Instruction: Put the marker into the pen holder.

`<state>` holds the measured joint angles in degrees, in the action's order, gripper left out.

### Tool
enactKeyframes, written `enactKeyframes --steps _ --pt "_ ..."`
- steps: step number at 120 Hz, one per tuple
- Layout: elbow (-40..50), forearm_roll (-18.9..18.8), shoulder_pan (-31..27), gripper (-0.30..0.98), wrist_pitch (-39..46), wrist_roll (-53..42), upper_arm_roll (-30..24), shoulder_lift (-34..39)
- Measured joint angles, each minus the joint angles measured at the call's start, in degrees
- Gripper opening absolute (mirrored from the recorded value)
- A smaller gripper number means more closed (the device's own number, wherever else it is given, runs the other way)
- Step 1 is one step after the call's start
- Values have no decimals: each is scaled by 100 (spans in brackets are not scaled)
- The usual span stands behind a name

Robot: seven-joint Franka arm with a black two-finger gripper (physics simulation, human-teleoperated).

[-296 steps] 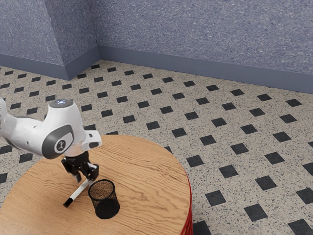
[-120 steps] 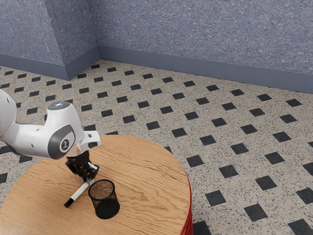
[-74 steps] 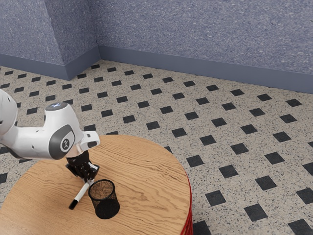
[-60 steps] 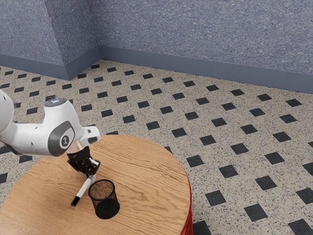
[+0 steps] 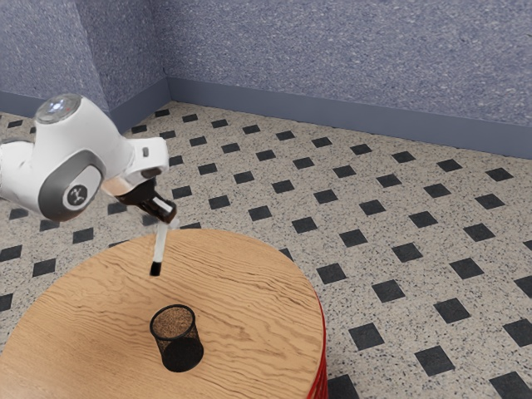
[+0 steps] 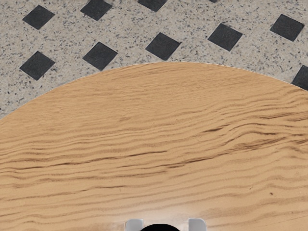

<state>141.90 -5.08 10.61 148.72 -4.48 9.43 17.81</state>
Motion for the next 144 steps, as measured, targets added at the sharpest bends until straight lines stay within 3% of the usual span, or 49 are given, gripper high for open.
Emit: enactKeyframes --steps 33,57,98,124,144 --pt "416 -94 214 -6 -37 461 -636 379" --pt "1057 -278 268 -6 -133 894 -727 924" --pt "1336 -360 320 -3 -214 1608 -1012 1145" --pt "1277 -695 237 -3 -199 1905 -1022 998" --pt "1272 -648 241 32 -173 1954 -1072 978"
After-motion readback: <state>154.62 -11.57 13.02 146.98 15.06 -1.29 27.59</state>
